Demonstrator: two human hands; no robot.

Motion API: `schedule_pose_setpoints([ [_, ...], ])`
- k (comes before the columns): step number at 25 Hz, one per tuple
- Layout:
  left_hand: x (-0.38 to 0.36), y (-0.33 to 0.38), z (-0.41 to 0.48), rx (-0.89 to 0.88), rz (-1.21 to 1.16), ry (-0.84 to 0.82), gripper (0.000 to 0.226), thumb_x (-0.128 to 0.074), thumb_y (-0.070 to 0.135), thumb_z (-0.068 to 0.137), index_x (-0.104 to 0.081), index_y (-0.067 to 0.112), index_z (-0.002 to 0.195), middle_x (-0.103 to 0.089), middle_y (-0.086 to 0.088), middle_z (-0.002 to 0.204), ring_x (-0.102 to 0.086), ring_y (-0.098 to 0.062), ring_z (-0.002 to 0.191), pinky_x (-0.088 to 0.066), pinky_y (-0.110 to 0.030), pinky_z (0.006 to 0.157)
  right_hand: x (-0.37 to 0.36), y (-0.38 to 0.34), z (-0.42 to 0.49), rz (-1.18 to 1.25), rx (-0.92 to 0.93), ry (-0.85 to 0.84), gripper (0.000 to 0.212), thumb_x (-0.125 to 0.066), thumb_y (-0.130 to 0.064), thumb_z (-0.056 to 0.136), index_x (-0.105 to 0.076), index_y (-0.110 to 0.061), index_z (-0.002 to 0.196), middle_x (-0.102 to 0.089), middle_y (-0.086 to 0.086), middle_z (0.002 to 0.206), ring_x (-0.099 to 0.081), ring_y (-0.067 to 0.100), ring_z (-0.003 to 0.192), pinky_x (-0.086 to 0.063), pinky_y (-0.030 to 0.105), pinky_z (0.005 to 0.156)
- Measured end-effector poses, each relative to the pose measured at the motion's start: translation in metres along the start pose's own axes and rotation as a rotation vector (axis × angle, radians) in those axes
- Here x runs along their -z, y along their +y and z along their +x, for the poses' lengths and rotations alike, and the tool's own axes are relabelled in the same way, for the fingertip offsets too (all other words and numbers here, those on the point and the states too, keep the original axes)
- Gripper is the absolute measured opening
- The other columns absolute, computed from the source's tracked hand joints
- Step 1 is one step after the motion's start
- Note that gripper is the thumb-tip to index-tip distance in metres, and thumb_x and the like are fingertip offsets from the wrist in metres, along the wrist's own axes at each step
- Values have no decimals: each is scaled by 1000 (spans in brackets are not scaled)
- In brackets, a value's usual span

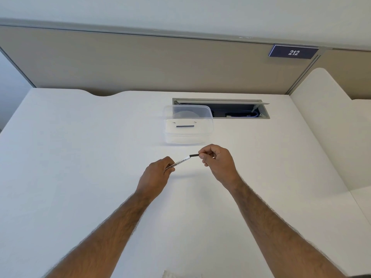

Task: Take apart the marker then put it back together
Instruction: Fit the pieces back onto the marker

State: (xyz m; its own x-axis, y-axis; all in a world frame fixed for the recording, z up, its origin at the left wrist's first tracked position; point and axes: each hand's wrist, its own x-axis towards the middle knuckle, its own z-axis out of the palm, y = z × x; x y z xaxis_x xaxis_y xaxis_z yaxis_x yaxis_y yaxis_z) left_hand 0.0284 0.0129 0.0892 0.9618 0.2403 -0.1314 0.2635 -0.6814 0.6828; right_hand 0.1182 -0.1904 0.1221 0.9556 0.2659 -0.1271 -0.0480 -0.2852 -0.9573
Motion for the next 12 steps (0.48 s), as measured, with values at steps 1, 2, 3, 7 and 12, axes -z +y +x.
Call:
schedule_pose_setpoints([
  [1, -1, 0, 0, 4, -7, 0, 9, -57, 27, 99, -55, 27, 90, -63, 6, 78, -57, -17, 74, -42, -30, 58, 0, 0, 0, 2, 2, 3, 11, -64, 2, 86, -71, -7, 85, -64, 0, 72, -57, 15, 67, -52, 34, 66],
  [2, -1, 0, 1, 7, -15, 0, 9, -58, 27, 99, -55, 27, 90, -63, 6, 79, -58, -18, 74, -42, -31, 58, 0, 0, 0, 6, 3, 6, 11, -64, 1, 86, -71, -7, 85, -64, 0, 72, -57, 15, 67, -52, 34, 66],
  [3, -1, 0, 1, 10, -22, 0, 9, -58, 27, 99, -55, 27, 90, -64, 6, 80, -58, -18, 75, -43, -31, 58, -1, 0, 0, 10, 4, 9, 12, -64, 2, 86, -71, -7, 84, -64, -1, 72, -57, 15, 67, -52, 35, 66],
  [7, -1, 0, 3, 10, -30, -1, 10, -58, 27, 99, -55, 27, 89, -63, 6, 78, -58, -19, 74, -42, -31, 58, -1, 1, 3, 10, 7, 8, 13, -64, 2, 86, -71, -8, 84, -64, -2, 71, -57, 14, 66, -52, 35, 66],
  [12, 0, -2, 6, -18, 34, -3, 8, -56, 28, 100, -55, 28, 92, -63, 7, 81, -58, -18, 76, -44, -31, 60, 1, 0, 4, -75, 31, 0, 16, -63, 1, 86, -71, -12, 81, -63, -11, 68, -56, 11, 65, -50, 28, 66],
])
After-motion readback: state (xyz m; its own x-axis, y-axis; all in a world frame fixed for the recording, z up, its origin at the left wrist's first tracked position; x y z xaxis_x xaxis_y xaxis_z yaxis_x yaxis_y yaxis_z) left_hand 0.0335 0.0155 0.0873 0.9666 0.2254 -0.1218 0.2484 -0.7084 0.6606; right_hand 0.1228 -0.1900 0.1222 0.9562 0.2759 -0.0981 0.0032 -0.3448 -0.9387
